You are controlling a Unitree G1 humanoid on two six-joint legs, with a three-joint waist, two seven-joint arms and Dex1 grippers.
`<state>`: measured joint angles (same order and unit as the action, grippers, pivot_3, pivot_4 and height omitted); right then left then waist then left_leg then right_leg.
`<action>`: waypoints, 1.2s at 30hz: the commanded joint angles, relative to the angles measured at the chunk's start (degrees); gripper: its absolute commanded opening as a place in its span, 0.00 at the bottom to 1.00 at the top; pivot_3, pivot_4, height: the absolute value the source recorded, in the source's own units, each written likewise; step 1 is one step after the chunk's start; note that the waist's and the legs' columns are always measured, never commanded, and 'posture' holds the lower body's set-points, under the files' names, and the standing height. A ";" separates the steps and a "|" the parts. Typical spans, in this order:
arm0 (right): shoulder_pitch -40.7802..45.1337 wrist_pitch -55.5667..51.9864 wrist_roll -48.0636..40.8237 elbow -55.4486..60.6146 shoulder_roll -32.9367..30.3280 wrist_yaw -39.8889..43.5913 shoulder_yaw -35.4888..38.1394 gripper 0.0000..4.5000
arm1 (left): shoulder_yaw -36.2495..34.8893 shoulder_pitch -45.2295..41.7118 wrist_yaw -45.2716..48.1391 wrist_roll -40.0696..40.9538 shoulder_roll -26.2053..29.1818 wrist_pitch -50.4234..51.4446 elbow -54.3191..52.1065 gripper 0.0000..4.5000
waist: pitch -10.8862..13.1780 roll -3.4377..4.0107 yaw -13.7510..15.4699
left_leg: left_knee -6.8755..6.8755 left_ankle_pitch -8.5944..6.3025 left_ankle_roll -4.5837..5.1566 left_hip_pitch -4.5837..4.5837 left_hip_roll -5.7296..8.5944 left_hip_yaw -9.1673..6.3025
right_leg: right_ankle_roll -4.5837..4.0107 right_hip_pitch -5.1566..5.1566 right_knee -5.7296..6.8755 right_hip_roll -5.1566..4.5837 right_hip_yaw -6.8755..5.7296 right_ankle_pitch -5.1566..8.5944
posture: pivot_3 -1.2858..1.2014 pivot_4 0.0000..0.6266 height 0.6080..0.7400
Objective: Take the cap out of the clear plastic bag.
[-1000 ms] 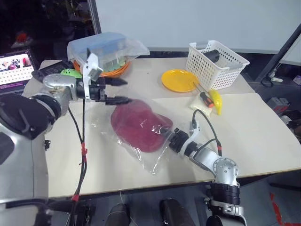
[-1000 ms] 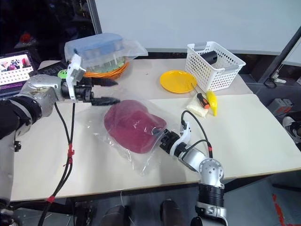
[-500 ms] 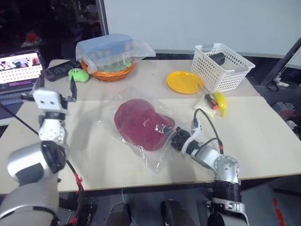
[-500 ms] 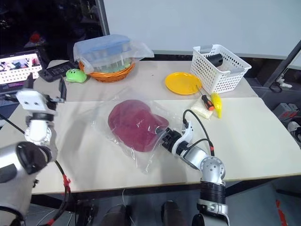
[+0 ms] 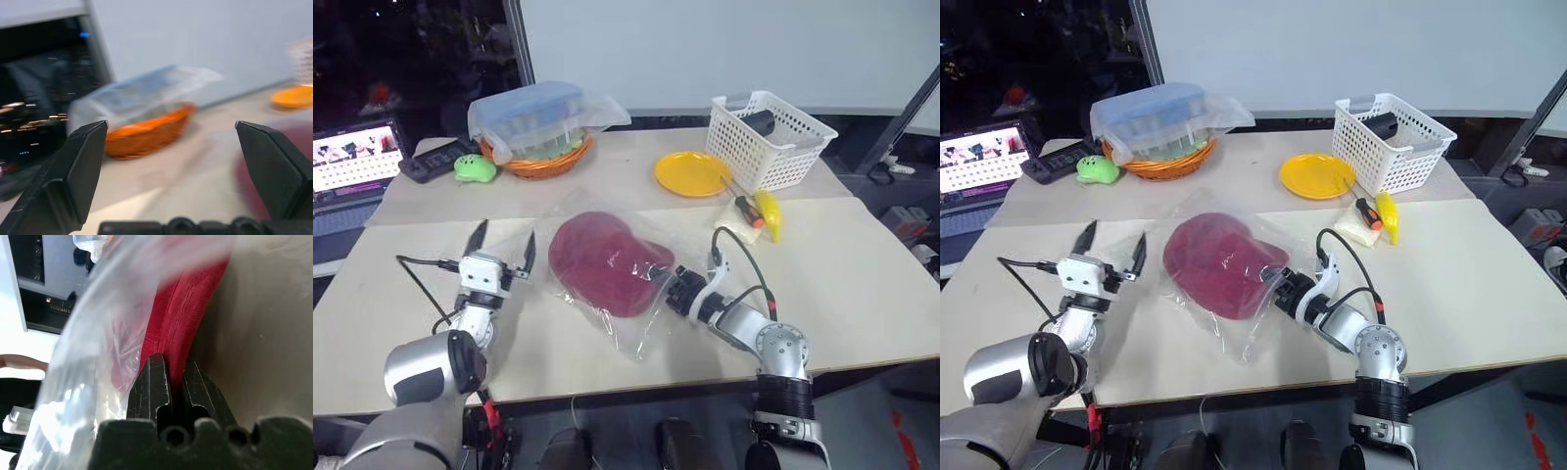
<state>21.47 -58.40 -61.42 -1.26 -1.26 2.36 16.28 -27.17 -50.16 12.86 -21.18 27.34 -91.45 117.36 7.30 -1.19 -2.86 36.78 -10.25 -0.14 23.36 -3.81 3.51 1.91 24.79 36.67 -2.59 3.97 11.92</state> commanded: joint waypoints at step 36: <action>2.13 -0.26 3.10 -2.46 -0.55 2.84 -0.58 0.01 | 5.09 -13.39 8.10 24.99 1.40 82.44 -52.71 1.00 | 0.71 -1.48 -1.10 | -0.75 -0.01 0.00 0.11 -0.03 -0.44 | -0.16 0.00 -0.63 0.15 -0.30 0.14 | 0.52 0.24 1.00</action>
<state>24.34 -58.17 -59.22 -4.44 -1.59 5.93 16.02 -23.22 -64.68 19.64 2.31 30.54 -7.55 70.68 8.01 -2.66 -3.96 35.99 -10.26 -0.13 23.47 -3.84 3.10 1.75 24.80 36.02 -2.45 3.69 12.06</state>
